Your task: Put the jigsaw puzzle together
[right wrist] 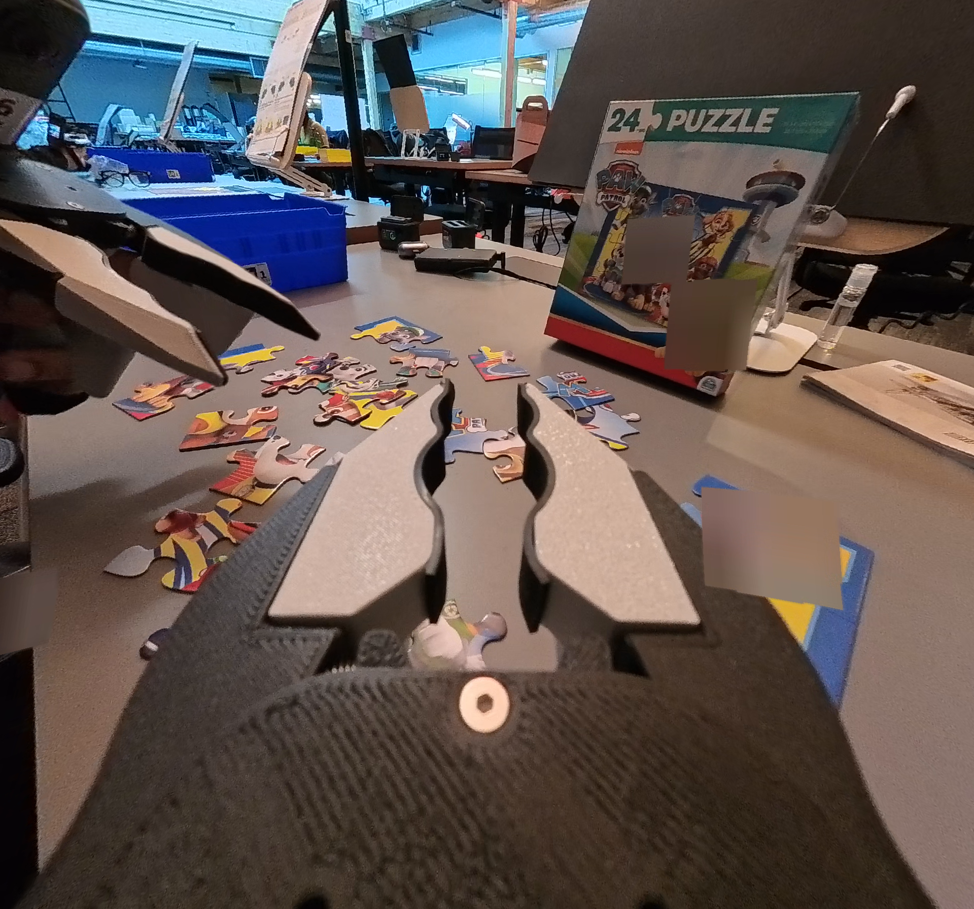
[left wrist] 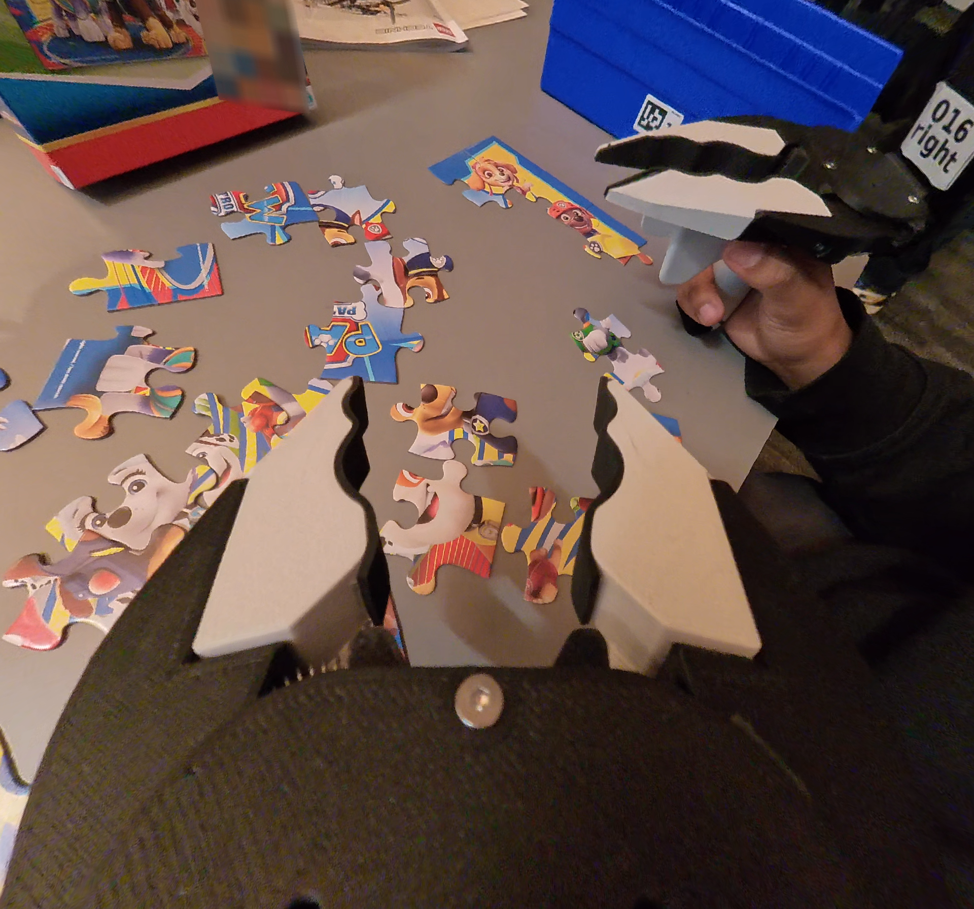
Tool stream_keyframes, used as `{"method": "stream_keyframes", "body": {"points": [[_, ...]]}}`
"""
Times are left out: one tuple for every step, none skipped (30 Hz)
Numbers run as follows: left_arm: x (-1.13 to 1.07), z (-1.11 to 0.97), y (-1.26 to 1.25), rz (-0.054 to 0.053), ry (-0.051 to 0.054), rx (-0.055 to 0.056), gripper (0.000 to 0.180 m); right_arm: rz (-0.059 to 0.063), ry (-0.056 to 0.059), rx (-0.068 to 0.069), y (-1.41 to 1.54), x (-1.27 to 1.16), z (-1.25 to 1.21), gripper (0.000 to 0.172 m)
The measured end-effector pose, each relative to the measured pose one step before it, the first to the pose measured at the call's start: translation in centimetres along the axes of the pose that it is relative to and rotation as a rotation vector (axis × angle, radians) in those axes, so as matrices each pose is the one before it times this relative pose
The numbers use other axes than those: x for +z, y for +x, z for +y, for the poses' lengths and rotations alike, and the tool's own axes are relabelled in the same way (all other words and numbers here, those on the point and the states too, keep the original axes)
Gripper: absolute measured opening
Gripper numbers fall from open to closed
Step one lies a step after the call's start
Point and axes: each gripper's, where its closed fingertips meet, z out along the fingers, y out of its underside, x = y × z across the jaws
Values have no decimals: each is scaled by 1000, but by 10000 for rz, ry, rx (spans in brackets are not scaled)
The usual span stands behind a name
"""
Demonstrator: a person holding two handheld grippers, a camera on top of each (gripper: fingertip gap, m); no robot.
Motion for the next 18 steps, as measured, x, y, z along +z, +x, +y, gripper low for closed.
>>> {"method": "stream_keyframes", "body": {"points": [[57,-92,-99,-31,11,-9,86,2,8,-6,-4,-3,-12,23],[65,-95,-126,-47,32,-7,87,3,5,-5,-4,-5,-7,23],[47,-84,-118,-44,31,-12,87,2,4,-5,6,-7,-6,23],[60,-45,-94,-28,10,-5,87,3,6,-4,-5,-5,-9,23],[37,-31,-67,-20,5,15,87,4,8,-7,-2,-13,-12,23],[17,-50,-77,-43,31,42,87,6,11,-11,-5,-10,-16,23],[11,-61,-123,-70,46,65,87,3,11,-11,-10,-10,-6,23],[4,-5,-155,-85,29,88,85,0,13,-17,-21,-18,-18,23],[20,63,-203,-109,7,82,82,1,19,-28,-23,-22,-28,23],[41,117,-151,-74,-15,59,80,5,26,-36,-34,-35,-29,24],[34,86,-73,-16,6,37,76,20,27,-36,-22,-24,-40,25],[-19,-87,-93,-21,143,13,70,34,18,-30,15,-22,-18,26],[-83,-308,-181,-56,330,6,64,32,9,-24,9,-8,-15,27],[-105,-330,-157,-19,388,28,56,24,1,-18,6,-6,7,27],[-84,-163,-175,-6,277,-11,48,15,-8,-15,2,7,9,27],[-50,-58,-216,-4,164,-55,44,5,-8,-13,-3,6,10,28],[-30,-1,-158,45,119,-68,43,1,-5,-8,-11,8,6,27],[-49,27,-165,36,96,-91,41,3,-5,-6,-1,7,7,28]]}}
